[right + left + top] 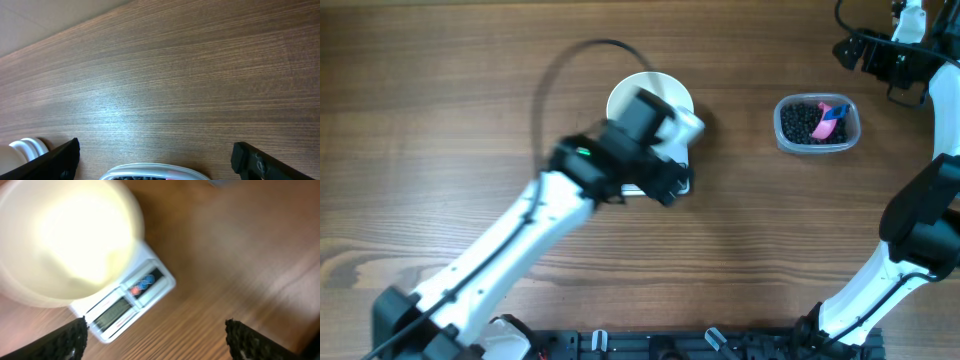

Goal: Scoop item into bowl and weigh 150g on scale
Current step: 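Retract the left arm away from the scale to the left, then move the left gripper to the white bowl's left rim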

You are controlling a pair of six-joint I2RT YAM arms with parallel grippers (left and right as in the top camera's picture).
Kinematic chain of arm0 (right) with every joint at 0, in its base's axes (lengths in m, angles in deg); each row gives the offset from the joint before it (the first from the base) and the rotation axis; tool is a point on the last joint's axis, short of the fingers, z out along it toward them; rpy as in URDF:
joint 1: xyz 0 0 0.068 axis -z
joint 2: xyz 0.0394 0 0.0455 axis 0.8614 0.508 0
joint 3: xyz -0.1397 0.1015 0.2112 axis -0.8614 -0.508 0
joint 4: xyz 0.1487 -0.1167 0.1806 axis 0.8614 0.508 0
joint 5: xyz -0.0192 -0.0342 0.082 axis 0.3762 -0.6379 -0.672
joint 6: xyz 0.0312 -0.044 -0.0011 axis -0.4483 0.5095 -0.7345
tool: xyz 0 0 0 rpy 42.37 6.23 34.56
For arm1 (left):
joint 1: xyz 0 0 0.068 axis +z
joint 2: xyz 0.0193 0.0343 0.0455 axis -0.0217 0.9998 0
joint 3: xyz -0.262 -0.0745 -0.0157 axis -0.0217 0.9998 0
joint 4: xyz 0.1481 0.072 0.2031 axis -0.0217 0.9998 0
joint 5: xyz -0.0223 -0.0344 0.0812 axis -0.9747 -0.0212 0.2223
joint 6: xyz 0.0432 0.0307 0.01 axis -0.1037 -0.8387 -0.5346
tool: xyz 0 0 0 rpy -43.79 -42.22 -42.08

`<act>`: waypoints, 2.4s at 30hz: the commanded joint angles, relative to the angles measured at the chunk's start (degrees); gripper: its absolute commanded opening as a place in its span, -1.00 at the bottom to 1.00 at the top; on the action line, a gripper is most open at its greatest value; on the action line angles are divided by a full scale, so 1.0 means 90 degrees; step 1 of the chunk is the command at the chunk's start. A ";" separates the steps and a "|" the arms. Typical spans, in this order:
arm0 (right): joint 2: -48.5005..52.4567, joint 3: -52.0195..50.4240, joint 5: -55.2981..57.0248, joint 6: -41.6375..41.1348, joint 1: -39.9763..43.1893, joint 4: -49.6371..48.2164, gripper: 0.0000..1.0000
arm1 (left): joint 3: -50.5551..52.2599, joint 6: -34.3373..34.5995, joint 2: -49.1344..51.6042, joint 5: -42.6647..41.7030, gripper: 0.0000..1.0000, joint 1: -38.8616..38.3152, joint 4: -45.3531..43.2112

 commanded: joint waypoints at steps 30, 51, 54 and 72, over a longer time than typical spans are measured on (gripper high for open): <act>0.0078 0.0107 0.0041 -0.0007 -0.0036 -0.0015 1.00 | 0.0007 0.0855 0.1027 0.1328 1.00 0.5226 -0.1477; 0.0078 0.0107 0.0041 -0.0007 -0.0036 -0.0015 0.99 | -0.0163 -0.0682 0.1746 -0.0311 1.00 0.5224 -0.1506; 0.0078 0.0107 0.0041 -0.0007 -0.0036 -0.0015 1.00 | -0.0622 -0.1421 0.1231 -0.1192 1.00 0.5226 -0.1285; 0.0078 0.0107 0.0041 -0.0007 -0.0036 -0.0015 1.00 | -0.2373 -0.5552 0.0889 -0.2766 1.00 0.3869 0.3742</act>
